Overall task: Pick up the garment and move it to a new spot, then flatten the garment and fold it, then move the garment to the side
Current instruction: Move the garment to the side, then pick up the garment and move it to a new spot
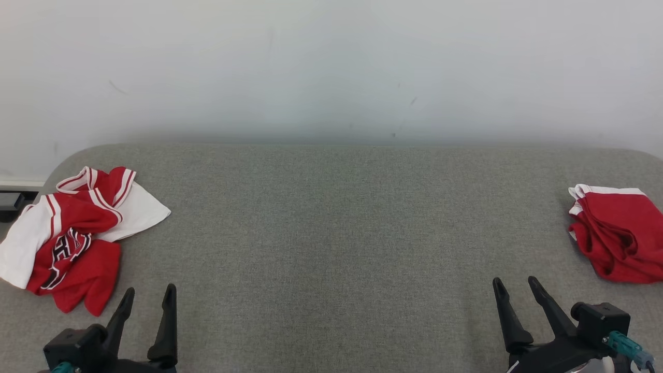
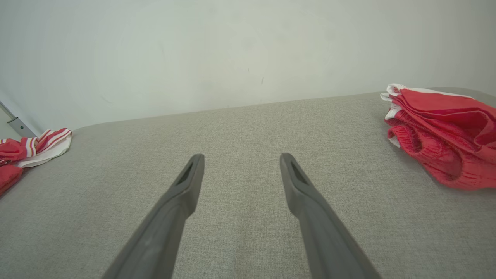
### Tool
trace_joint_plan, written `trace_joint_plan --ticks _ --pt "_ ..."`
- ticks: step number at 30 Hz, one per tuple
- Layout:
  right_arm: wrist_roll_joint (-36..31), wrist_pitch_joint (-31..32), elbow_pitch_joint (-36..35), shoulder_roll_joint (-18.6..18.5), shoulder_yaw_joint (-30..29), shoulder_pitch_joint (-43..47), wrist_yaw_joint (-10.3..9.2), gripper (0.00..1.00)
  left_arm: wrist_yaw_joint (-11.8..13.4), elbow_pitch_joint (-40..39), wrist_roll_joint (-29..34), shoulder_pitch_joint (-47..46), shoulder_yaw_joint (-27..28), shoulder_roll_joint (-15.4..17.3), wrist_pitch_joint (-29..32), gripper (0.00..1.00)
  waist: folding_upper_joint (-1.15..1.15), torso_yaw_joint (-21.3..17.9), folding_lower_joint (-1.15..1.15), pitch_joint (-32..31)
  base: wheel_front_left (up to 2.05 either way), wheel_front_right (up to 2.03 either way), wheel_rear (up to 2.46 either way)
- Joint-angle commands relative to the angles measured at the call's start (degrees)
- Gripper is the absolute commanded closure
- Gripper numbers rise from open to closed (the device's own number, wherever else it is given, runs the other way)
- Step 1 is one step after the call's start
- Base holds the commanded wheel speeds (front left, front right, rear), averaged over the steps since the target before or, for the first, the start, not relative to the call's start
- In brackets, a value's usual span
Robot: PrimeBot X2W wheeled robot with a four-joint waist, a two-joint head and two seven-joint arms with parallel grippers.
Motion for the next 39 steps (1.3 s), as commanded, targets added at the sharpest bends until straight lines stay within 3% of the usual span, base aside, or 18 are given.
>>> trace_joint_plan --ticks 1,21,39 --pt "-0.30 -0.41 -0.05 -0.05 0.02 -0.09 -0.12 0.00 0.00 0.17 0.56 0.47 0.01 0.31 -0.27 0.00 0.00 0.02 0.00 0.00 0.00 0.00 0.00" --pt "0.33 -0.34 -0.79 -0.05 0.64 -0.72 -0.13 0.00 0.11 -0.60 -0.43 -0.75 -0.37 0.04 -0.50 0.00 0.00 0.43 0.00 0.66 0.00 0.00 0.00" --pt "-0.39 0.83 -1.94 -0.05 1.96 0.33 -0.13 0.00 1.09 -1.51 -0.75 0.42 -0.23 0.76 0.05 0.00 0.00 12.11 0.00 0.83 0.00 0.00 0.00"
